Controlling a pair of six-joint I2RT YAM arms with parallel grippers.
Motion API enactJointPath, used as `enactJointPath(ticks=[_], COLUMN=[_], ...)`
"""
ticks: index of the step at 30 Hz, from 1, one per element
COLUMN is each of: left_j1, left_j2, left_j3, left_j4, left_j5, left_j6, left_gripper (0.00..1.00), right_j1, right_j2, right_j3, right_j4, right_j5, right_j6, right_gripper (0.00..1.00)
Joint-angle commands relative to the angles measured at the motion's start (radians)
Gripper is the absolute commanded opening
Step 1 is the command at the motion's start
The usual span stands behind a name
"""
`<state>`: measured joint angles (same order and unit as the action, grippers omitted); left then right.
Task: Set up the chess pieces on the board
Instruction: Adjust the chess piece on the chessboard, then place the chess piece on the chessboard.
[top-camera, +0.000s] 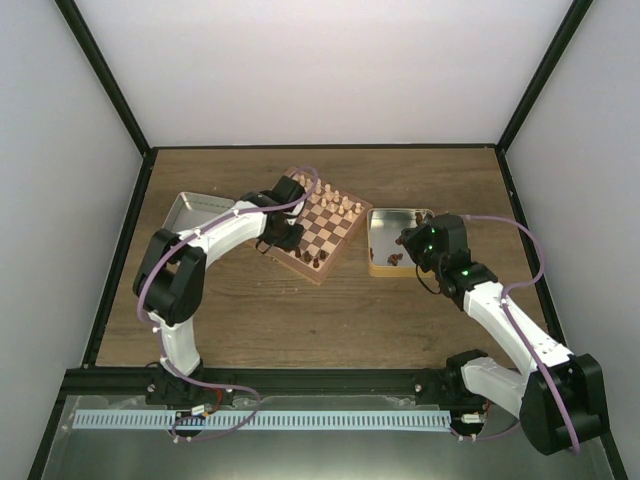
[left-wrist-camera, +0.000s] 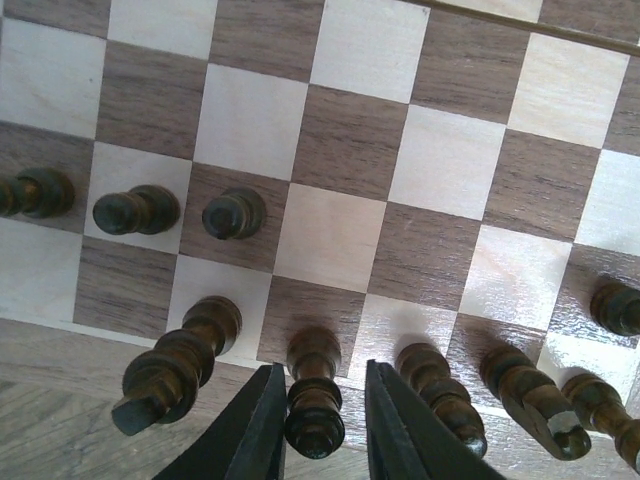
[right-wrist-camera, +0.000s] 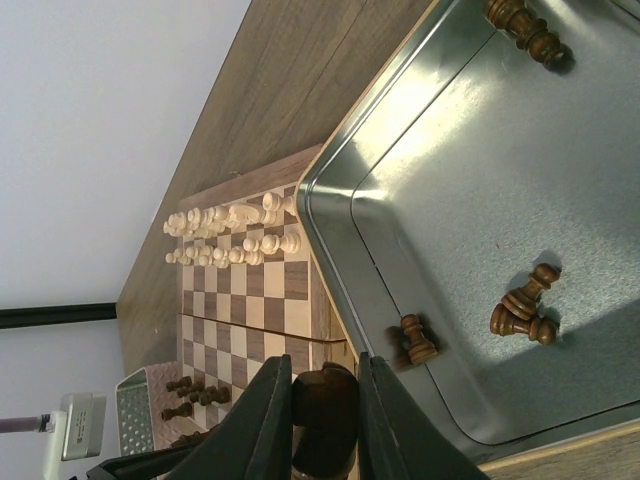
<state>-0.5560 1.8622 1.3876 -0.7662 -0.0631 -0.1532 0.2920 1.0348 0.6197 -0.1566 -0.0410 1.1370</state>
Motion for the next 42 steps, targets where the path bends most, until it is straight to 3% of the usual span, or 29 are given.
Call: enactJointPath(ticks=[1,15,22,29,34,42], left_j1=[0.002,0.002,0.002,0.001,-0.005,-0.009], left_j2=[0.016,-0.216,-0.459,-0.66,-0.701,-0.663], left_j3=[0.038,0.049,-0.151,-0.425,-0.572,-0.603], left_j4=[-0.017,0.029,0.304,0.706,0.94,1.041], left_j5=[0.023,0.023,0.133,0.399,0.567,0.736], left_j6=[-0.008,-0.053,-0.111,-0.221,-0.341,-0.392], left_gripper=[0.27,0.44,0.53,0.59,0.59,0.66], right_j1=[-0.002,-0.002,0.066,0.164,0.234,0.34], right_j2=[-0.016,0.034,0.092,0.142,0.196,0.268], right_j3=[-0.001,0.032,0.066,0.101,0.153,0.23], right_j4=[0.002,0.106,0.231,0.457,0.557,0.628], right_j5=[0.007,-0.144,-0.259,-0.395,-0.419,-0.366], right_j6=[-0.021,-0.15,-0.209,-0.311,-0.226,-0.121], right_gripper=[0.16,0.16,0.15,0.15,0.15,0.15])
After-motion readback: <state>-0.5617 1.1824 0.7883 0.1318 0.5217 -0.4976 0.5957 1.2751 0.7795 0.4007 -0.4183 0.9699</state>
